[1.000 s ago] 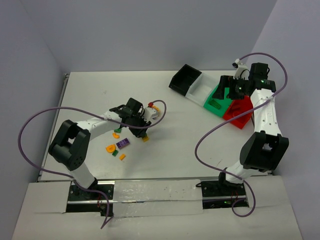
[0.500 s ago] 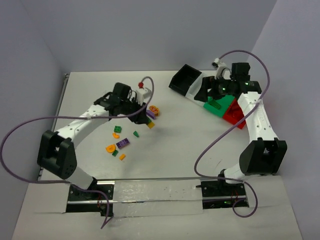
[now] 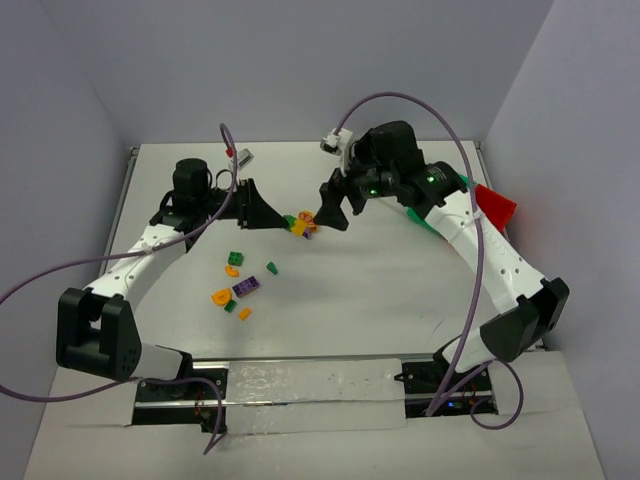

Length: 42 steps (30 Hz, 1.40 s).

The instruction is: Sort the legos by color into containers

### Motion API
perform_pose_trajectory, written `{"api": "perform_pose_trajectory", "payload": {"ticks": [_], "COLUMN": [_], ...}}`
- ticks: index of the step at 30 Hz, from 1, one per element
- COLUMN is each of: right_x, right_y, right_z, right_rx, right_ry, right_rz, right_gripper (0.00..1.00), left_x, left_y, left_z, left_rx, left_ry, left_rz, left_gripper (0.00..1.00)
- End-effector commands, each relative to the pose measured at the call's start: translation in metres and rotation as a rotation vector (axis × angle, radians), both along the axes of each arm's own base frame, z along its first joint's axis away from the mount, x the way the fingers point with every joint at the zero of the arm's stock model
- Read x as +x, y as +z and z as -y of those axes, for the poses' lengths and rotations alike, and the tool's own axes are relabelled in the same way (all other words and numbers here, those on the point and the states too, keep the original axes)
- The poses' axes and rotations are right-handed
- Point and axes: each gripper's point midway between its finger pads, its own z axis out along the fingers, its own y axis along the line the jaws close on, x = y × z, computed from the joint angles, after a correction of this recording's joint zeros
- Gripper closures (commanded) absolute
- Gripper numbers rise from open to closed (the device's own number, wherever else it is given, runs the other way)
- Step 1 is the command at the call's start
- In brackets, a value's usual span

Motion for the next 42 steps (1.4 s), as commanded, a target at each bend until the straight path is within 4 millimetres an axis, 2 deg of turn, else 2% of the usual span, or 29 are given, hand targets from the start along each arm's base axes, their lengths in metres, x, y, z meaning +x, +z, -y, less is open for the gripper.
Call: {"api": "perform_pose_trajectory", "payload": {"ticks": [1,6,20,24,27,32,34,35,36,37,42], "right_x": [-0.011,-0.020,-0.016,-0.003,0.001,0.000,-0.002,-0.004,-0.005,-0.006,-0.009], "right_y": [0.020,0.010,-0.007,-0.016,-0.015,-0.013,-0.014,-0.015,-0.014,-0.014,-0.032], "right_z": [-0.018,-0.036,-0.061,-0.067,-0.069,-0.070,-0.069,-0.067,-0.066,-0.064,-0.047], "right_rx": [-0.039,-0.103,-0.211,-0.239,-0.234,-0.231,-0.231,-0.232,-0.232,-0.234,-0.293], "right_ry": [0.031,0.052,0.002,-0.058,-0.081,-0.081,-0.076,-0.073,-0.071,-0.075,-0.086], "right_rz": [0.111,0.127,0.189,0.185,0.186,0.207,0.213,0.217,0.224,0.229,0.240], "right_gripper": [0.00,0.00,0.02,0.20,0.31,0.70,0.81,0.91,0.97,1.00,1.00], "left_x": [-0.005,-0.004,0.001,0.004,0.004,0.007,0.010,0.013,0.015,0.018,0.039], "left_y": [0.036,0.035,0.029,0.028,0.027,0.026,0.024,0.023,0.022,0.021,0.024], "left_z": [0.000,-0.002,-0.002,-0.002,-0.003,-0.007,-0.010,-0.012,-0.014,-0.017,-0.040], "left_rx": [-0.124,-0.142,-0.147,-0.153,-0.156,-0.160,-0.163,-0.163,-0.164,-0.164,-0.164], "left_ry": [-0.053,-0.045,-0.030,-0.025,-0.022,-0.001,0.015,0.028,0.036,0.050,0.136], "left_rz": [-0.023,-0.053,-0.095,-0.109,-0.119,-0.127,-0.135,-0.137,-0.138,-0.140,-0.115], "left_gripper": [1.00,1.00,1.00,1.00,1.00,1.00,1.00,1.00,1.00,1.00,1.00]}}
